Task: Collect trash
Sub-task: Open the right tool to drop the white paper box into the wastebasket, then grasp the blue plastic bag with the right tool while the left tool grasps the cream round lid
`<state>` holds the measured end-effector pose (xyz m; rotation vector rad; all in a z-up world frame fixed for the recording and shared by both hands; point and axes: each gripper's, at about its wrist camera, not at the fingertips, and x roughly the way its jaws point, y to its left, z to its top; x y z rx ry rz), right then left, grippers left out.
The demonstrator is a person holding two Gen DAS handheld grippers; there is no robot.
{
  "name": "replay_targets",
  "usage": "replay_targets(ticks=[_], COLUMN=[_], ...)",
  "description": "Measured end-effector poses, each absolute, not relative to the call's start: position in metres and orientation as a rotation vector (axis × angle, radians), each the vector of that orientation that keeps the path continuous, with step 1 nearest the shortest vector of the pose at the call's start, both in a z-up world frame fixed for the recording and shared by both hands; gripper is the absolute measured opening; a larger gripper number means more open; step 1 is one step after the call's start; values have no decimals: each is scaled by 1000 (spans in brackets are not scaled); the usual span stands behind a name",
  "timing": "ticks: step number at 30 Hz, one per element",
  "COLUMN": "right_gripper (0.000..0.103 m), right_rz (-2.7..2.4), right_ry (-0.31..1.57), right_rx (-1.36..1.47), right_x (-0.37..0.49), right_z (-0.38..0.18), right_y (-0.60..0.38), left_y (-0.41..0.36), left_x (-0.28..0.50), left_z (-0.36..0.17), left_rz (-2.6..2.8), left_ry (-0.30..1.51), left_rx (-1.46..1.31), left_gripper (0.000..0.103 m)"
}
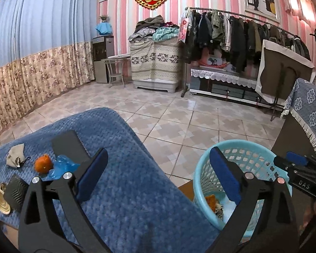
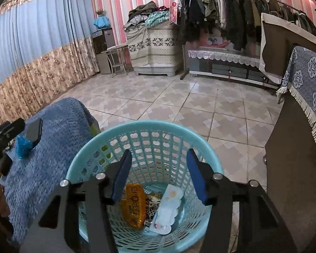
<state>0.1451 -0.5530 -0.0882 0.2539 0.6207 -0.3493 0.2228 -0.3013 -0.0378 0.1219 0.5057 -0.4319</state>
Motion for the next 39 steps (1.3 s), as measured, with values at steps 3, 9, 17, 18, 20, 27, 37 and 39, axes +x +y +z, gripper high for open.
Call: replay_targets(ticks=[3, 9, 17, 18, 20, 27, 37, 39], right_gripper=[80, 91, 97, 97, 97, 98, 98, 98], right_rz=[-366, -413, -394, -389, -371, -274, -122, -97], right_ry=[616, 624, 584, 580, 571, 565, 587, 596], right_rx=[240, 177, 106, 103, 99, 40, -9, -10], right_x=[145, 151, 165, 167, 171, 195, 224, 227], right_z=[-87, -84, -68, -67, -64, -62, -74, -77], right_y=[-550, -539, -502, -498, -487, -425, -335, -323], left_y=[-288, -251, -180, -171, -146, -63, 34, 44], left_x=[222, 220, 221, 221, 221, 219, 234, 238], left_z=[-34, -25, -19, -19, -19, -25, -66, -73], left_rz=[-414, -370, -258, -245, -201, -57, 87, 88], left_ry=[500, 493, 495, 497, 503, 514, 611, 632], left_rx=[119, 85, 54, 52, 44, 47, -38, -66], left_gripper=[94, 97, 98, 98, 98, 98, 97, 97])
